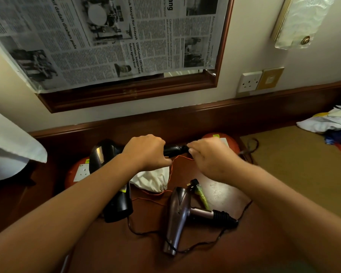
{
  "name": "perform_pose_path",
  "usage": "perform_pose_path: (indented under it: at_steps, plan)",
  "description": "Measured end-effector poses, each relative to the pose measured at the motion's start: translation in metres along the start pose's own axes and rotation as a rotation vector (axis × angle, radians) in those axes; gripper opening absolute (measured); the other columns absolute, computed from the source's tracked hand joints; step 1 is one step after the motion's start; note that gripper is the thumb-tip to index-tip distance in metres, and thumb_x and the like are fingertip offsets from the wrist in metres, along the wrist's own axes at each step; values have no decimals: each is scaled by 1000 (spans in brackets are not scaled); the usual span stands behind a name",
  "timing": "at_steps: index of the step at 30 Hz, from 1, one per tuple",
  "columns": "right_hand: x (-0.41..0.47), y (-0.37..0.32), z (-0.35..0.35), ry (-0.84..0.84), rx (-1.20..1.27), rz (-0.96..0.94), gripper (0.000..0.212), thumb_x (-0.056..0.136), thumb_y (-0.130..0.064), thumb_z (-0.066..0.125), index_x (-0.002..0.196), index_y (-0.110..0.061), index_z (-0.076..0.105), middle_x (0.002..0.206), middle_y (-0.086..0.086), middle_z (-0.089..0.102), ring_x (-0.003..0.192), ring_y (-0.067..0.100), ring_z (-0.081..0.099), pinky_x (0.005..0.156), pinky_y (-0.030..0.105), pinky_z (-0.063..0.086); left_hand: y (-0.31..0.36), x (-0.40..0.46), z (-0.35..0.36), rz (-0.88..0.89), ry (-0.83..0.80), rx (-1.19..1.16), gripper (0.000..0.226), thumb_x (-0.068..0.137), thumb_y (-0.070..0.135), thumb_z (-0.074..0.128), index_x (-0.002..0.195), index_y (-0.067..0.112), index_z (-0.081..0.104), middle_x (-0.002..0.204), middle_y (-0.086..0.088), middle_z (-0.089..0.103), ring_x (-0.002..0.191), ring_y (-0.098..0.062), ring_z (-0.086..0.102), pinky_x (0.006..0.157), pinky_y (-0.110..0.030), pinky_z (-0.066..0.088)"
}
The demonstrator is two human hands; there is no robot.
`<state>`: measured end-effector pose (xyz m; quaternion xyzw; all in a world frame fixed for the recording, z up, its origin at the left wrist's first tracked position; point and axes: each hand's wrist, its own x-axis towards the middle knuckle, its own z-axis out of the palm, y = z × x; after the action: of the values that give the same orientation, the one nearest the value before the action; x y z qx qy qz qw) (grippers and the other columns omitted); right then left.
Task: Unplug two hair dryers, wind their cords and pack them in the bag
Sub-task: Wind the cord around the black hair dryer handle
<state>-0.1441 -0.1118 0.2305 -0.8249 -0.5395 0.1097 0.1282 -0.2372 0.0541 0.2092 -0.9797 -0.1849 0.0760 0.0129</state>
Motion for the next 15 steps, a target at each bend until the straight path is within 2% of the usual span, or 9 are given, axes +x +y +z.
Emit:
perform_pose_path:
  at_steps: [3, 5, 6, 8, 11, 13, 15]
  plan:
    - [-12, 4, 23, 78, 730, 193, 24, 98, -5, 40, 112, -10, 59, 81, 5, 67, 56, 8, 54, 50, 21, 43, -3, -2, 5, -26, 16, 9, 36, 81, 58, 53, 91, 24, 57, 73, 6, 49, 69, -18, 52, 60, -31, 37]
    - [-15, 7, 35, 24, 1156, 285, 18, 98, -3, 43, 108, -8, 57, 74, 8, 64, 48, 9, 48, 42, 22, 35, -2, -3, 6, -39, 42, -13, 37, 81, 58, 53, 92, 23, 57, 75, 5, 49, 70, -19, 50, 62, -31, 38]
    - [-16, 9, 41, -20, 1273, 314, 14, 98, -4, 44, 103, -5, 57, 70, 8, 61, 47, 10, 46, 41, 21, 33, 0, -4, 5, -42, 55, -27, 37, 81, 58, 54, 92, 24, 56, 74, 5, 48, 70, -19, 49, 63, -31, 38]
    - [-16, 11, 49, -118, 1387, 341, 15, 98, -8, 47, 94, -2, 60, 65, 6, 55, 46, 10, 43, 40, 20, 31, 2, -5, 5, -34, 67, -41, 34, 80, 58, 54, 88, 25, 53, 71, 7, 45, 69, -19, 48, 64, -31, 39]
    - [-15, 18, 57, -233, 1406, 350, 26, 97, -23, 50, 85, -4, 62, 60, 3, 46, 43, 10, 36, 38, 21, 29, 4, -7, 3, -27, 80, -64, 33, 80, 59, 54, 85, 26, 48, 67, 9, 43, 68, -18, 49, 64, -31, 38]
    - [-15, 21, 60, -277, 1423, 360, 34, 95, -36, 49, 80, -8, 60, 57, -1, 38, 39, 8, 26, 36, 18, 24, 4, -7, 0, -21, 101, -84, 34, 81, 60, 54, 84, 26, 48, 67, 10, 44, 67, -17, 50, 63, -31, 38]
    - [-15, 21, 63, -272, 1474, 353, 35, 95, -40, 48, 77, -11, 60, 57, -3, 33, 39, 6, 22, 35, 16, 18, 5, -8, -4, -11, 116, -92, 34, 81, 60, 54, 83, 27, 49, 66, 11, 45, 66, -17, 50, 62, -31, 39]
